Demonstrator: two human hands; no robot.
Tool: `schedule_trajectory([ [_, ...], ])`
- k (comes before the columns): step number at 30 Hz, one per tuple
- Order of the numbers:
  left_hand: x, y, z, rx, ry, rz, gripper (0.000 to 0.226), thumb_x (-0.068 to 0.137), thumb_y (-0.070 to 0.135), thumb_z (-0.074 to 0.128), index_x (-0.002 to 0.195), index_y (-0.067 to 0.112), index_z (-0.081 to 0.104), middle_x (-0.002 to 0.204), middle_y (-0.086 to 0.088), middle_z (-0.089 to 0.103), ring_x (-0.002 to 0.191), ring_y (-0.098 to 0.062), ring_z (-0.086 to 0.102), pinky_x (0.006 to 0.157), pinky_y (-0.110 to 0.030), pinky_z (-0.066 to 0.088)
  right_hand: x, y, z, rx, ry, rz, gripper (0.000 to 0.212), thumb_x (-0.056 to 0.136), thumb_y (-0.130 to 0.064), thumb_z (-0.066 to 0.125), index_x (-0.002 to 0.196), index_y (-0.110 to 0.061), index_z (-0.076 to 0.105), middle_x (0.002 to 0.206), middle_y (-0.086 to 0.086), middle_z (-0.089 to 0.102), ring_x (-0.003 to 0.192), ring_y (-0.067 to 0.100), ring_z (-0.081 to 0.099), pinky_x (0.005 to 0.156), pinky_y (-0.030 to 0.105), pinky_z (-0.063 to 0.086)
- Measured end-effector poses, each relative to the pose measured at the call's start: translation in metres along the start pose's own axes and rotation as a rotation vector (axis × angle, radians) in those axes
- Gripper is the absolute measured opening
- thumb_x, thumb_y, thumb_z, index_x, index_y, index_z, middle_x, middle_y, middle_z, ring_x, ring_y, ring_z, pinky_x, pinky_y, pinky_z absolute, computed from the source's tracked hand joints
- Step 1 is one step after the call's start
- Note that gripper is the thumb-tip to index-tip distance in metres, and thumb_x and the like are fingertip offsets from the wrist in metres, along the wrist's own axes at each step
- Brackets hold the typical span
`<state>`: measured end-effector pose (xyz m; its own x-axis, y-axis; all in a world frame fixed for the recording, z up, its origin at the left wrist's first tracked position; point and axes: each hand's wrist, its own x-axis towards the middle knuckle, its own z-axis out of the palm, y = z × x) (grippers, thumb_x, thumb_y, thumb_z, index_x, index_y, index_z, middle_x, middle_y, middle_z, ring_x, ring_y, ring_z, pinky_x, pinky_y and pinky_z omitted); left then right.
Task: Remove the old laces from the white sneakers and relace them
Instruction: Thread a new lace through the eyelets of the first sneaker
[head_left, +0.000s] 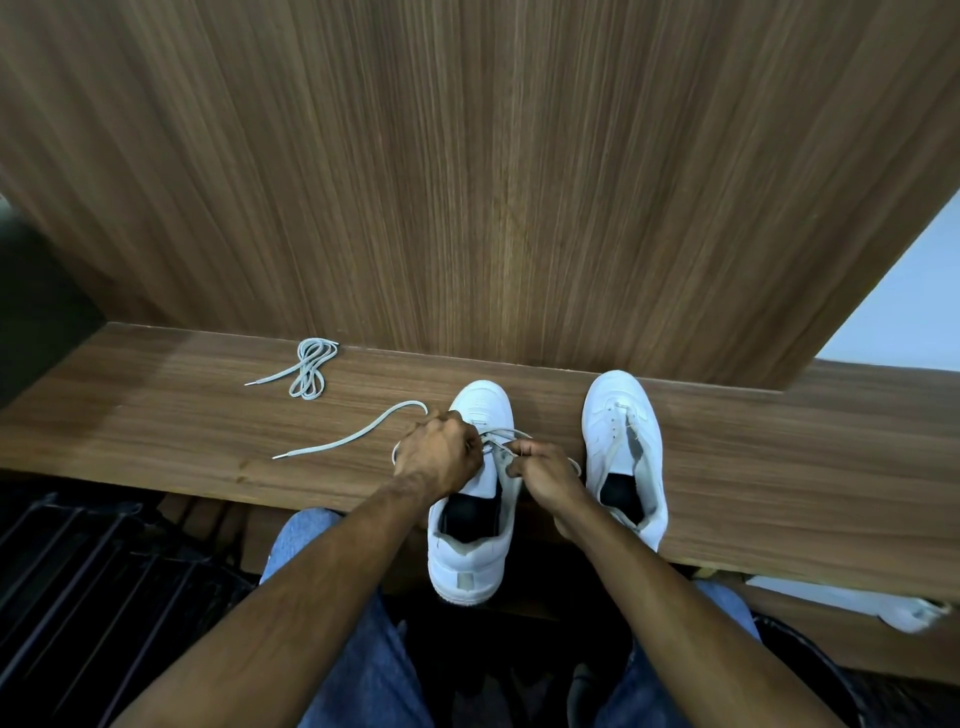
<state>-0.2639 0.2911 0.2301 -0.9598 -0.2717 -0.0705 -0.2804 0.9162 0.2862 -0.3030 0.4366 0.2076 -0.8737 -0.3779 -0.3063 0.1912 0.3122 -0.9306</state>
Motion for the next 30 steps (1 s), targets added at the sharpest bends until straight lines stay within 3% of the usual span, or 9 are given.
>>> schedule_trajectory([
  [8,0.0,-0.001,0.001,0.102,0.026,0.109,0.025,0.09,0.032,0.049,0.102,0.025,0.069,0.114,-0.002,0.06,0.117,-0.023,0.048,0.095,-0.037,0.037,-0.001,-0.003,0.0,-0.064,-0.004,-0.016,0.025,0.079,0.005,0.052,0.093,-0.002,0.072,0.085,0.0,0.065,0.079,0.014,0.055,0.069,0.026,0.04],
  [13,-0.003,0.002,-0.002,0.334,0.062,0.26,0.03,0.094,0.033,0.042,0.11,0.021,0.064,0.12,-0.002,0.056,0.122,-0.021,0.043,0.099,-0.037,0.028,0.001,-0.004,0.002,-0.116,-0.005,-0.011,0.022,0.079,0.003,0.053,0.09,-0.005,0.071,0.08,-0.002,0.061,0.075,0.013,0.051,0.068,0.028,0.037],
  [18,-0.003,0.005,-0.003,0.446,0.085,0.295,0.031,0.092,0.03,0.043,0.115,0.02,0.062,0.122,-0.002,0.054,0.124,-0.024,0.039,0.102,-0.039,0.025,0.0,-0.007,0.001,-0.178,-0.008,-0.022,0.024,0.079,0.001,0.054,0.094,-0.005,0.071,0.083,-0.002,0.063,0.079,0.014,0.053,0.071,0.029,0.038],
  [23,-0.002,0.009,0.0,0.306,0.056,0.202,0.03,0.091,0.03,0.045,0.112,0.02,0.065,0.119,-0.002,0.057,0.122,-0.024,0.042,0.101,-0.039,0.028,0.0,-0.008,0.0,-0.177,-0.013,-0.024,0.023,0.08,0.001,0.053,0.093,-0.005,0.071,0.078,-0.003,0.062,0.073,0.011,0.052,0.063,0.026,0.038],
  [26,-0.001,0.002,0.003,0.08,0.03,0.095,0.026,0.09,0.033,0.049,0.105,0.024,0.069,0.115,-0.003,0.059,0.118,-0.024,0.047,0.095,-0.038,0.036,-0.001,-0.008,0.0,-0.16,-0.036,-0.031,0.017,0.08,-0.005,0.058,0.091,-0.003,0.071,0.087,0.005,0.067,0.083,0.014,0.055,0.074,0.032,0.042],
  [28,0.0,0.002,0.005,0.117,0.04,0.124,0.028,0.092,0.033,0.047,0.105,0.024,0.069,0.115,-0.002,0.057,0.118,-0.023,0.044,0.094,-0.038,0.034,-0.002,-0.01,-0.002,-0.141,-0.023,-0.031,0.018,0.087,-0.015,0.059,0.094,-0.004,0.071,0.097,0.007,0.07,0.087,0.013,0.057,0.083,0.034,0.045],
  [30,0.0,0.003,0.008,0.124,0.07,0.146,0.028,0.093,0.035,0.045,0.106,0.025,0.068,0.116,0.0,0.054,0.119,-0.022,0.042,0.094,-0.038,0.033,-0.001,-0.011,-0.004,-0.105,0.004,-0.016,0.023,0.094,-0.02,0.055,0.099,-0.005,0.072,0.096,0.002,0.07,0.088,0.011,0.059,0.081,0.029,0.043],
])
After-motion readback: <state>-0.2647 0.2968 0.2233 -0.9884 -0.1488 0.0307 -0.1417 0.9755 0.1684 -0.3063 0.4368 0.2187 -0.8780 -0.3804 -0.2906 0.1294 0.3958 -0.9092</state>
